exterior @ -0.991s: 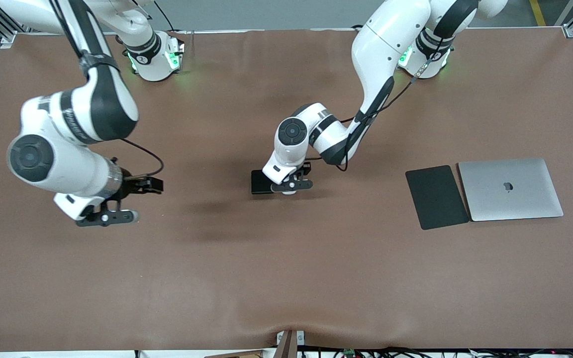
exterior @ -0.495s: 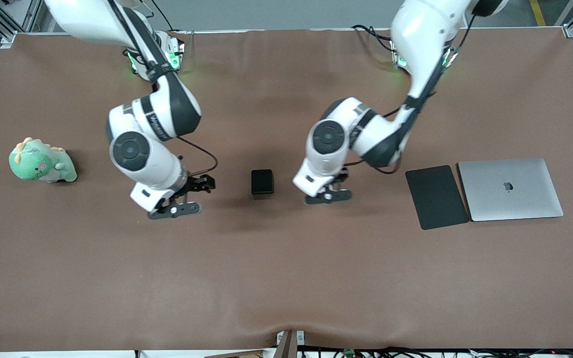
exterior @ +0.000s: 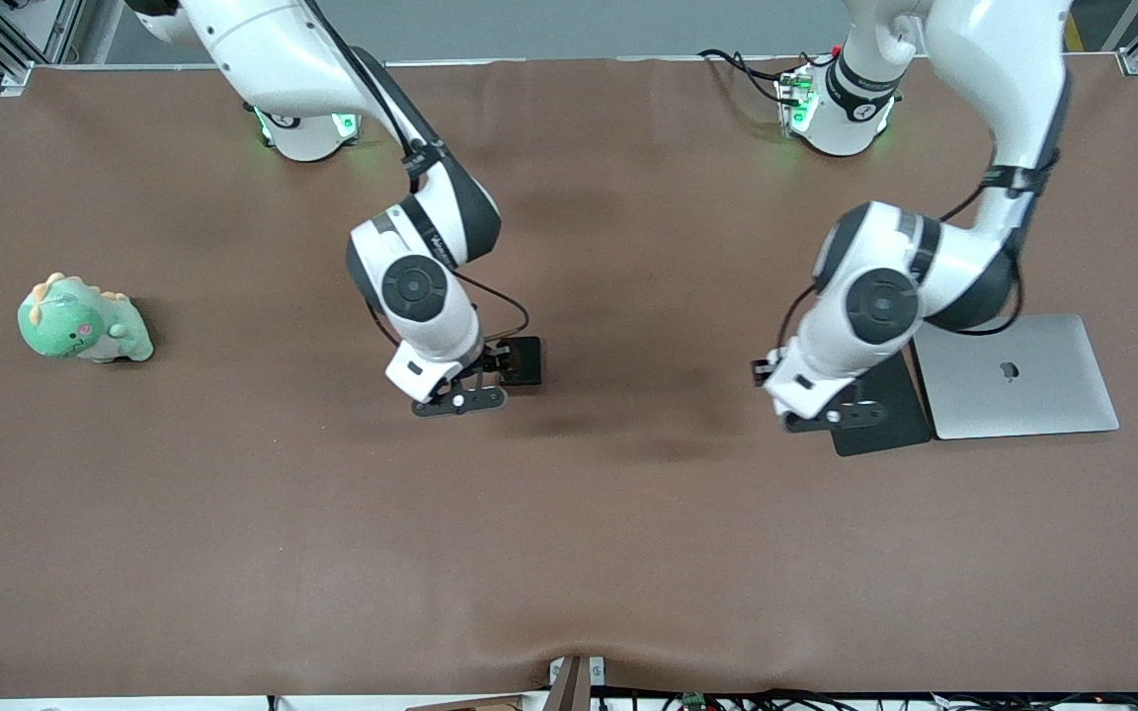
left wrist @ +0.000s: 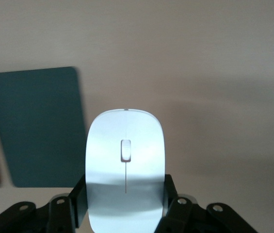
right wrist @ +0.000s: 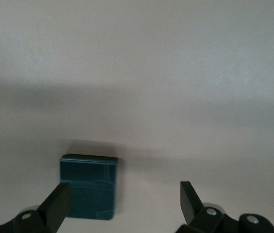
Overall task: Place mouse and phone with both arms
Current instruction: 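Carry the mouse toward the mouse pad while the right gripper grasps the phone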
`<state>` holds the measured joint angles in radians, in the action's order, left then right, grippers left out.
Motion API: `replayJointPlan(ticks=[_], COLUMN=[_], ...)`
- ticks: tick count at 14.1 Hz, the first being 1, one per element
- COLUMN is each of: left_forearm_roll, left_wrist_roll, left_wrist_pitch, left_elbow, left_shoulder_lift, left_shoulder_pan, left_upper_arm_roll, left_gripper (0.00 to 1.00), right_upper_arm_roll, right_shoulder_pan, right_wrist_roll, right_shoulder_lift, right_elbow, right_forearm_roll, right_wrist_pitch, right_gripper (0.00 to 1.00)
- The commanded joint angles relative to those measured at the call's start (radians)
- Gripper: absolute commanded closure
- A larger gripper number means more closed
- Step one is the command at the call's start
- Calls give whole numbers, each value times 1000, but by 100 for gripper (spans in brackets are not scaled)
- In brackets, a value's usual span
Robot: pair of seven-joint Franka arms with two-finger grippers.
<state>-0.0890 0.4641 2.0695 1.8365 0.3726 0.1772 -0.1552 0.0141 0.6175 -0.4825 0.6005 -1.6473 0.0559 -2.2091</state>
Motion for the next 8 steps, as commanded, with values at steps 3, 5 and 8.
replayJointPlan(ticks=[3, 5, 8], left_forearm_roll=[-20, -20, -20], left_wrist_roll=[-45, -122, -203], left_wrist_pitch=[196, 273, 340], left_elbow=[242, 294, 326], left_shoulder_lift=[-78, -81, -58], left_shoulder_pan=[-126, -159, -205], left_upper_arm_roll=[-15, -15, -15], left_gripper=[70, 70, 70], right_upper_arm_roll=[12, 10, 12], right_shoulder_pan=[77, 82, 93], right_wrist_roll=[-137, -139, -136], right_shoulder_lift=[136, 165, 179], right_elbow=[106, 101, 99], right_forearm_roll=[-11, -11, -13], right_wrist_pitch=[-42, -118, -130], right_gripper=[0, 0, 0])
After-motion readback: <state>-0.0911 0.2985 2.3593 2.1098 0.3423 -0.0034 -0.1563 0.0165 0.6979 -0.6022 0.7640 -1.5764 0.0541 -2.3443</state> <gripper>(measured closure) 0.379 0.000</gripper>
